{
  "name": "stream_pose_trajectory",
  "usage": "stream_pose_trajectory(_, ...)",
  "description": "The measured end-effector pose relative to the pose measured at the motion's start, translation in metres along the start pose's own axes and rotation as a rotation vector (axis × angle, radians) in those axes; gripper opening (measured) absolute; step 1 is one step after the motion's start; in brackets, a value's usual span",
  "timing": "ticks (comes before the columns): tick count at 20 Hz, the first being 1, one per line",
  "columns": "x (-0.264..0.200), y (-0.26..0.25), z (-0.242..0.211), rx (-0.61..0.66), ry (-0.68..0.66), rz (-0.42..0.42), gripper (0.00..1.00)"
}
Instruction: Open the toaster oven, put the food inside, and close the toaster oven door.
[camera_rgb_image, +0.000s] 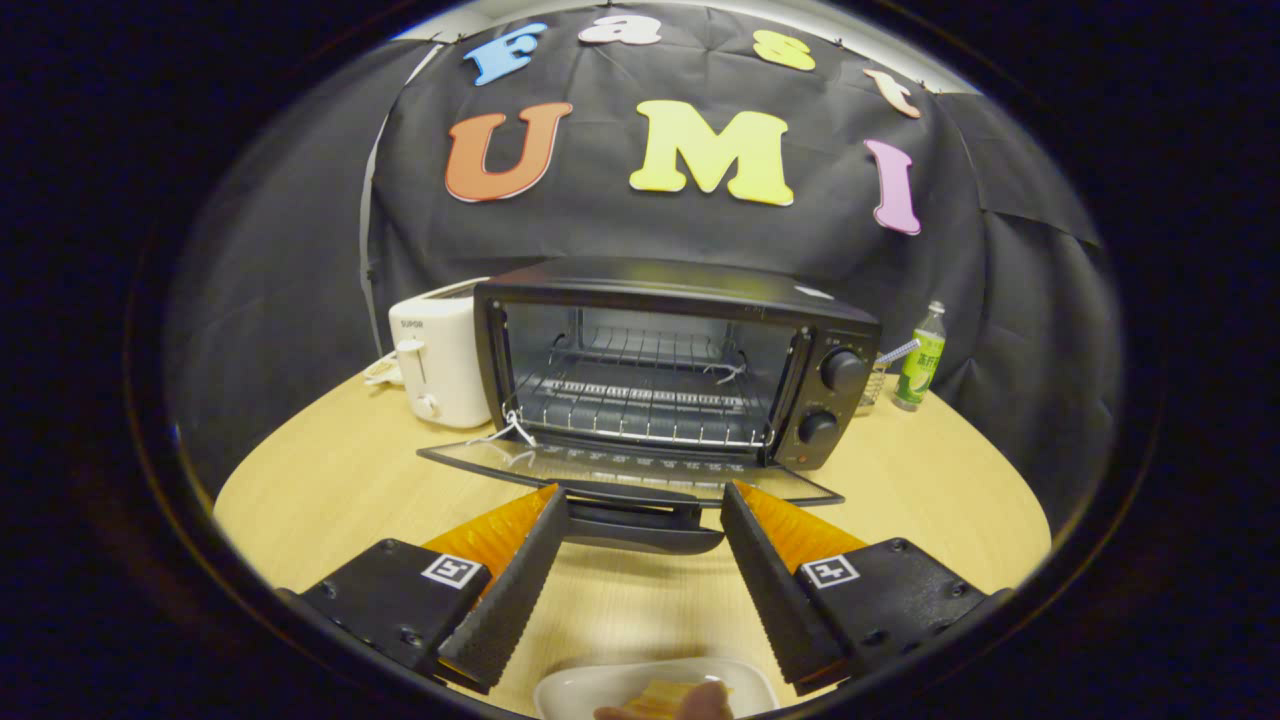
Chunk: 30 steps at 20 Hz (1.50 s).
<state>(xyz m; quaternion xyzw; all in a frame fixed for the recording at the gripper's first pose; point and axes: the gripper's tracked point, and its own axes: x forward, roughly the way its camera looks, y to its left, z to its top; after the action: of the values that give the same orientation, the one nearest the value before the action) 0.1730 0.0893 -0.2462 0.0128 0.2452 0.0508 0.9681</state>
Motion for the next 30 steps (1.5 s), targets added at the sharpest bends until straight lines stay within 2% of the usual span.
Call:
stream_pose_trajectory(4, 0.000, 0.000, -0.029, 0.047, 0.102, 0.039, 1.00)
stream_pose_trajectory(6, -0.004, -0.003, -0.031, 0.063, 0.112, 0.034, 1.00)
stream_pose_trajectory(10, -0.032, -0.005, -0.015, 0.087, 0.059, 0.044, 1.00)
stream_pose_trajectory(17, -0.114, -0.033, 0.002, 0.122, -0.067, -0.051, 1.00)
stream_pose_trajectory(19, -0.128, -0.035, -0.011, 0.128, -0.048, -0.064, 1.00)
stream_pose_trajectory(22, -0.140, -0.025, -0.035, 0.156, 0.006, -0.029, 1.00)
stream_pose_trajectory(30, -0.118, -0.010, -0.107, 0.163, 0.169, -0.035, 1.00)
